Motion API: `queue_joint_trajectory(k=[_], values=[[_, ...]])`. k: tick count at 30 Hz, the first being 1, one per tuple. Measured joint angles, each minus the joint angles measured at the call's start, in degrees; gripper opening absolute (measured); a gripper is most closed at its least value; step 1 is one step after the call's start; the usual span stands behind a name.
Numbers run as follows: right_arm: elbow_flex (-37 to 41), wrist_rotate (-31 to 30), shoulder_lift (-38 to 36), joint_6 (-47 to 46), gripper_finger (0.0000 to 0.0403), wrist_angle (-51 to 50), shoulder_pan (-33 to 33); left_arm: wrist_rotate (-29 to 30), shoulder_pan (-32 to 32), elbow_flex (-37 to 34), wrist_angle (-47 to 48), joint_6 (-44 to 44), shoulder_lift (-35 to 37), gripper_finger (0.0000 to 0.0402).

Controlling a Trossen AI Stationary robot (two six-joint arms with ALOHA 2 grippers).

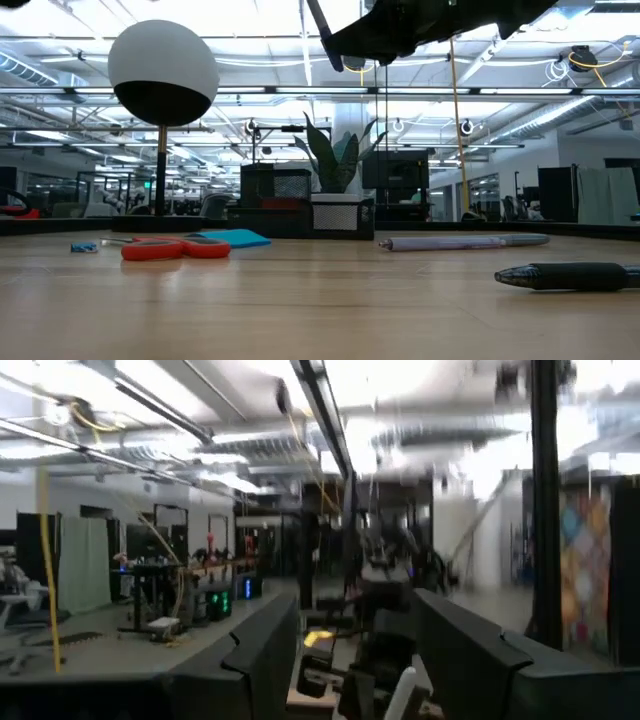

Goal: Pick and place office supplies into organizer
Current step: Put the blue pen into the desk organizer

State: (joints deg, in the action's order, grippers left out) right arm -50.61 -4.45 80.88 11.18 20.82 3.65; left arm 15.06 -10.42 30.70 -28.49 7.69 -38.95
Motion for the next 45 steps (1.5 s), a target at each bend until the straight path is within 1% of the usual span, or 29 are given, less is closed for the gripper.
queue_joint_trajectory(k=[3, 5, 11, 13, 17, 21, 28, 31, 33, 37, 45], values=[[0.02, 0.05, -0.34, 0.01, 0.0033, -0.34, 0.06, 0.04, -1.61, 5.45, 4.46, 4.12, -6.76, 0.0202], [0.07, 0.05, -1.32, 0.02, 0.0034, -0.96, 0.04, 1.24, -2.61, 7.81, 6.32, 6.39, -10.61, 0.0202], [0.07, 0.21, -7.04, 1.01, 0.0033, -2.53, 1.23, 7.25, -4.43, 9.48, 4.71, 8.52, -17.81, 0.0202], [0.07, 0.83, -8.74, 1.64, 0.0033, -2.98, 2.16, 7.37, -4.60, 9.46, 2.64, 8.66, -19.94, 0.0202], [0.04, 2.17, -9.98, 1.95, 0.0035, -2.71, 3.88, 7.10, -4.35, 9.46, -5.60, 9.39, -24.09, 0.0202], [0.04, 1.76, -9.97, 2.73, 0.0033, -2.72, 5.09, 4.34, -3.18, 9.82, -11.78, 10.61, -27.83, 0.0202], [0.04, 1.67, -9.97, 4.07, 0.0034, -2.73, 5.88, 1.85, -1.14, 13.11, -11.09, 6.84, -31.62, 0.0202], [0.04, 1.58, -9.99, 4.11, 0.0035, -3.10, 5.84, -1.81, -1.13, 14.72, -10.65, 5.93, -33.47, 0.0202], [0.04, 1.56, -9.97, 4.64, 0.0033, -3.15, 5.83, -3.10, -1.21, 15.52, -10.66, 5.53, -34.97, 0.0202], [0.04, 1.56, -9.97, 4.70, 0.0033, -3.15, 5.85, -3.18, -1.29, 16.20, -10.52, 4.93, -36.71, 0.0202], [0.04, 1.56, -9.97, 4.70, 0.0033, -3.35, 5.85, -3.73, -1.30, 16.67, -10.64, 3.62, -36.84, 0.0202]])
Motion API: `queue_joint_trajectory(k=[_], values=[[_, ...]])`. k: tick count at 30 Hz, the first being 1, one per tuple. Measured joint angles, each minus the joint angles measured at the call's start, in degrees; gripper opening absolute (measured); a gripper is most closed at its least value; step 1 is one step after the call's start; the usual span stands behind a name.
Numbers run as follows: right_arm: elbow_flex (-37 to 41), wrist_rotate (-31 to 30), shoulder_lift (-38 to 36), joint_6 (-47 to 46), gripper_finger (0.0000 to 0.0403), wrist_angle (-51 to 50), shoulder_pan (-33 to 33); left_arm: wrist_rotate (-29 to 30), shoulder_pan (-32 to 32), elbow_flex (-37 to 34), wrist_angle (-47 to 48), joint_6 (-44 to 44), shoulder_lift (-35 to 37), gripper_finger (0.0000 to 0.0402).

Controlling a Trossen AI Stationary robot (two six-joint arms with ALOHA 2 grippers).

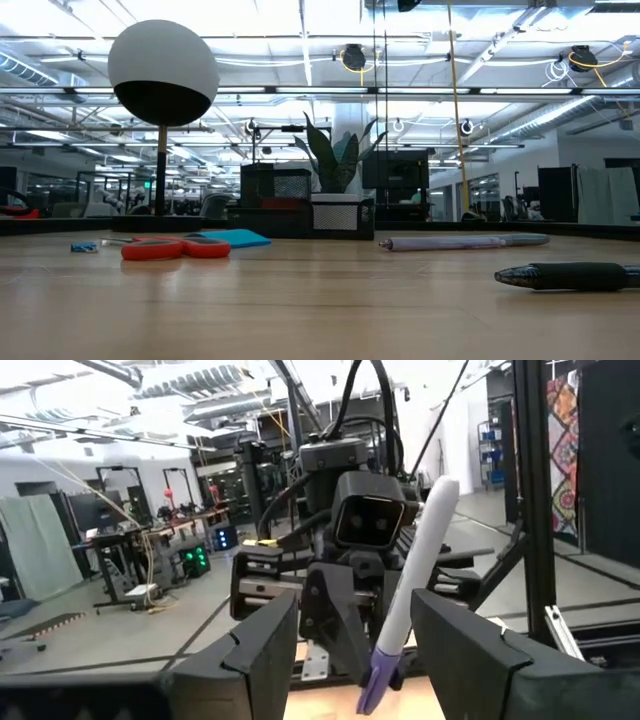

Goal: Pick and place office supplies into organizer
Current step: Put the blue pen into the desk organizer

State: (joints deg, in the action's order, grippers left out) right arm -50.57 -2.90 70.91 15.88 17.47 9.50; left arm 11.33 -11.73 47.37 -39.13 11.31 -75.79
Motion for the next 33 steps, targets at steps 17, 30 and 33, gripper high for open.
queue_joint_trajectory(k=[17, 30, 33], values=[[0.00, 0.00, 0.00, -0.13, 0.0034, -0.02, -0.02, -4.67, 0.20, -0.02, -3.76, -2.32, -1.99, 0.0202], [0.00, 0.00, 0.00, -0.17, 0.0035, -0.21, -0.02, -7.03, 0.83, 7.21, -4.65, -2.62, -10.72, 0.0202], [0.00, 0.00, 0.02, -0.17, 0.0033, -0.33, -0.02, -7.32, 0.85, 9.10, -4.62, -2.59, -12.87, 0.0202]])
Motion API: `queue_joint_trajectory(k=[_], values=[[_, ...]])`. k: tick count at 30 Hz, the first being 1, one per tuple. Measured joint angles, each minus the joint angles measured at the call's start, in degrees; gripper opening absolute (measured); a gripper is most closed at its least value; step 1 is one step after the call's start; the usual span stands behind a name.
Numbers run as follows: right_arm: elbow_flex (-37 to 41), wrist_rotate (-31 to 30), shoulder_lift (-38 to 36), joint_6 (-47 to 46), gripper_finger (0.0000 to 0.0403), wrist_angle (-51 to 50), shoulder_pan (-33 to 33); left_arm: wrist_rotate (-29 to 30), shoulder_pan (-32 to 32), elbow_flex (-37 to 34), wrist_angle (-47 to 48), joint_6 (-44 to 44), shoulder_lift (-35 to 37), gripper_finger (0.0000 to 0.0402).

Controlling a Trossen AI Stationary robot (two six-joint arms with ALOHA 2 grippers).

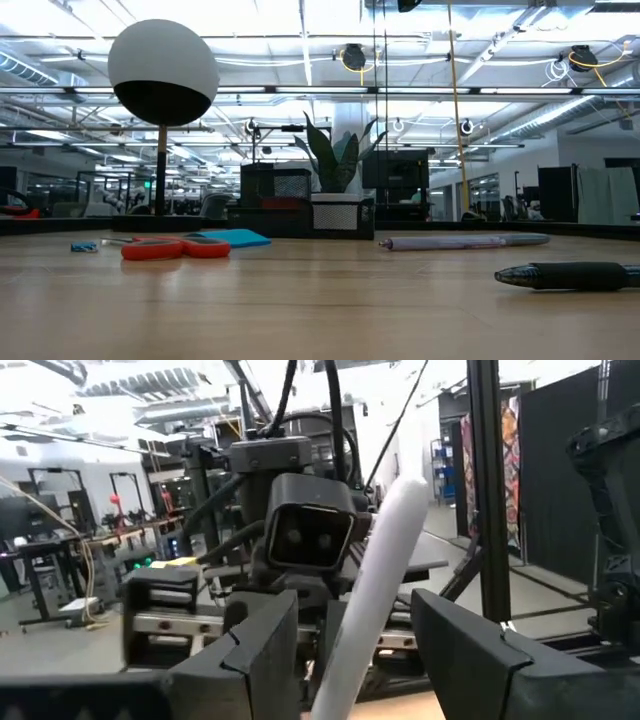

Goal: Pick and place office supplies into organizer
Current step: Put the blue pen into the desk organizer

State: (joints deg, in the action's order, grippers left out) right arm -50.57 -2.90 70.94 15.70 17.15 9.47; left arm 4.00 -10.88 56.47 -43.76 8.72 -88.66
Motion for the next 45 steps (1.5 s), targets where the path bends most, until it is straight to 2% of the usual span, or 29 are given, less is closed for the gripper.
queue_joint_trajectory(k=[6, 9, 12, 18, 19, 31, 37, 45], values=[[0.00, 0.00, 0.02, 0.00, 0.0037, -0.35, 0.00, 0.76, 0.02, 2.14, 0.52, 2.58, -2.37, 0.0202], [0.00, -0.02, 0.02, 0.00, 0.0035, -0.81, 0.00, 2.27, 0.02, 2.27, 1.04, 3.42, -1.79, 0.0188], [0.00, 0.00, 0.02, 0.00, 0.0034, -0.80, 0.00, 2.22, 0.02, 2.27, 2.06, 3.39, -1.26, 0.0153], [0.00, 0.04, 0.02, -0.90, 0.0043, -0.86, 0.00, 2.25, -0.06, 2.27, 3.03, 5.88, -1.23, 0.0042], [0.00, -0.28, 0.02, -1.15, 0.0044, -0.92, 0.02, 2.04, -0.06, 2.27, 3.30, 6.59, -1.21, 0.0037], [0.00, -0.08, -0.04, -1.25, 0.0068, -1.20, 0.00, 2.46, -0.06, 2.27, 3.65, 7.48, -1.20, 0.0037], [0.00, -0.36, -1.18, -0.10, 0.0066, -3.01, 0.02, 2.51, -0.13, 2.22, 5.74, 7.06, -0.10, 0.0037], [-0.06, -0.40, -5.35, 1.63, 0.0064, -8.95, 0.02, 8.10, -1.41, 2.25, 14.25, 2.73, 5.16, 0.0037]])
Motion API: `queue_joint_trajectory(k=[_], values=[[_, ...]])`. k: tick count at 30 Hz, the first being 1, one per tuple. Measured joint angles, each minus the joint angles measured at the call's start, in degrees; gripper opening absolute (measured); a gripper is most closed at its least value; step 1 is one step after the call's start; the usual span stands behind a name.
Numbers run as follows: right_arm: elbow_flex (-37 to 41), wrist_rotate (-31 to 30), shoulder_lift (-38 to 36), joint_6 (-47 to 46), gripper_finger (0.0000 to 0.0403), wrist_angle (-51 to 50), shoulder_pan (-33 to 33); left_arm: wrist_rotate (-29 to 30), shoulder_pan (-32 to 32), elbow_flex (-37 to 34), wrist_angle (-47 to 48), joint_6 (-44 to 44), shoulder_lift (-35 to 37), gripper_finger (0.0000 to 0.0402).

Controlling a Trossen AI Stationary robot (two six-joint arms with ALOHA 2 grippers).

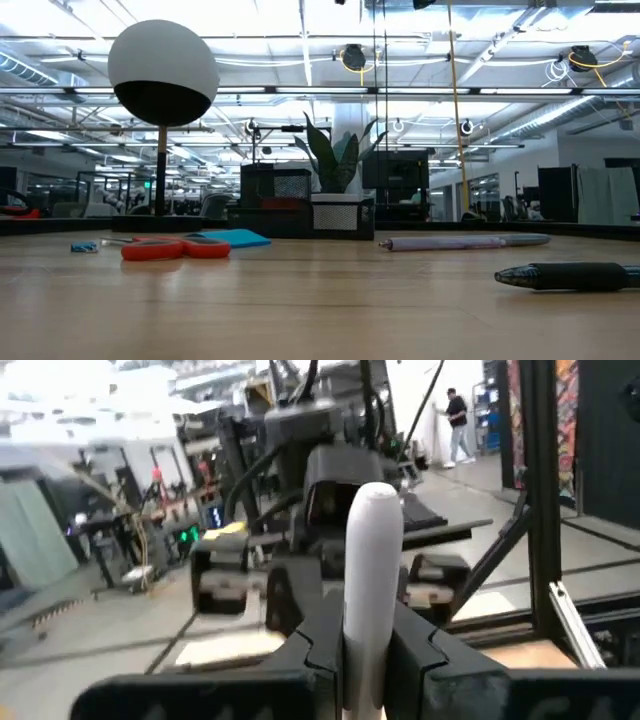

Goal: Pick and place office supplies into organizer
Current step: Put the blue pen into the desk organizer

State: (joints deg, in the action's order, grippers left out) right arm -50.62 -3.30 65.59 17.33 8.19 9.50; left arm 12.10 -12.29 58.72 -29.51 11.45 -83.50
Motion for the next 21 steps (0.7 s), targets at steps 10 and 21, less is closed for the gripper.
queue_joint_trajectory(k=[10, 21], values=[[0.01, 0.02, 0.86, 14.81, 0.0064, -3.38, 2.80, 0.61, 2.22, 0.00, 6.62, -16.60, 0.47, 0.0037], [0.01, -22.25, 1.54, 42.49, 0.0090, -3.38, 14.50, -15.93, 10.27, -0.02, 5.15, -40.09, 0.28, 0.0037]])
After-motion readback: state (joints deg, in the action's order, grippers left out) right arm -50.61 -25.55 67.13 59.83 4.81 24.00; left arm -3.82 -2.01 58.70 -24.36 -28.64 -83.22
